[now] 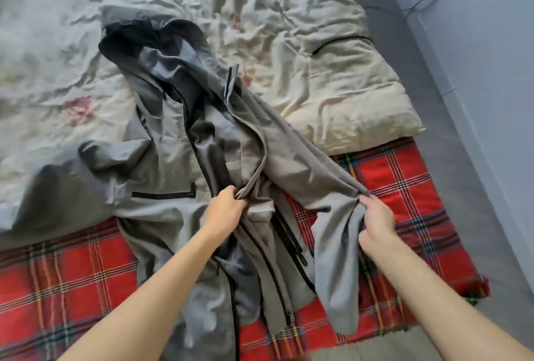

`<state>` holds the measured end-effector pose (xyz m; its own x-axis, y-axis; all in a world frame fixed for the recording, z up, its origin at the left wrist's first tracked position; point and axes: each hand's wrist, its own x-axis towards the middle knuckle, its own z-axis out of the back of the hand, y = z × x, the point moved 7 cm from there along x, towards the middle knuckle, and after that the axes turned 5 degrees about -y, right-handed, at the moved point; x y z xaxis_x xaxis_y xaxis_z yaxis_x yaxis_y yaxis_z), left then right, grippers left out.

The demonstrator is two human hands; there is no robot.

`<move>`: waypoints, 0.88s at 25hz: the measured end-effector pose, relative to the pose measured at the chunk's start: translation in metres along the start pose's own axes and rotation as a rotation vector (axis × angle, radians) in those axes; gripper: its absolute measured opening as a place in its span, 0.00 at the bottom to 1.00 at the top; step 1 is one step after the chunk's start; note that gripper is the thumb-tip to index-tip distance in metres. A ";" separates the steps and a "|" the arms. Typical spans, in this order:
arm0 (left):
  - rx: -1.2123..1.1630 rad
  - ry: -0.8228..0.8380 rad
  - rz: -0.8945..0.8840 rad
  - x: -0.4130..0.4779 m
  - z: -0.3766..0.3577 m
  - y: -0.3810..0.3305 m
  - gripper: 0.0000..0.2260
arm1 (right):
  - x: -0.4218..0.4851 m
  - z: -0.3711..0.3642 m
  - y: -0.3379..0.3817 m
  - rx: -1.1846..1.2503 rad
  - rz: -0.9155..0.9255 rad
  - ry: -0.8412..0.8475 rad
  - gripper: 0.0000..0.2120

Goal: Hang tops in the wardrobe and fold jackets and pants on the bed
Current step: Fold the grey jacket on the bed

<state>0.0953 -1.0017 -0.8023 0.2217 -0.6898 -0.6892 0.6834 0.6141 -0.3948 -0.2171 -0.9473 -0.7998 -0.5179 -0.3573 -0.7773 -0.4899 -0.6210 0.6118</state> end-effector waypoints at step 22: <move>-1.055 0.517 -0.125 -0.078 -0.003 -0.203 0.09 | -0.074 -0.042 0.098 -0.752 0.547 0.785 0.43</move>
<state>-0.0622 -1.0715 -0.6703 -0.2795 -0.6796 -0.6783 -0.2863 0.7333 -0.6167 -0.1972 -1.0112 -0.6887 0.1639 -0.8616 -0.4803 0.3242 -0.4128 0.8512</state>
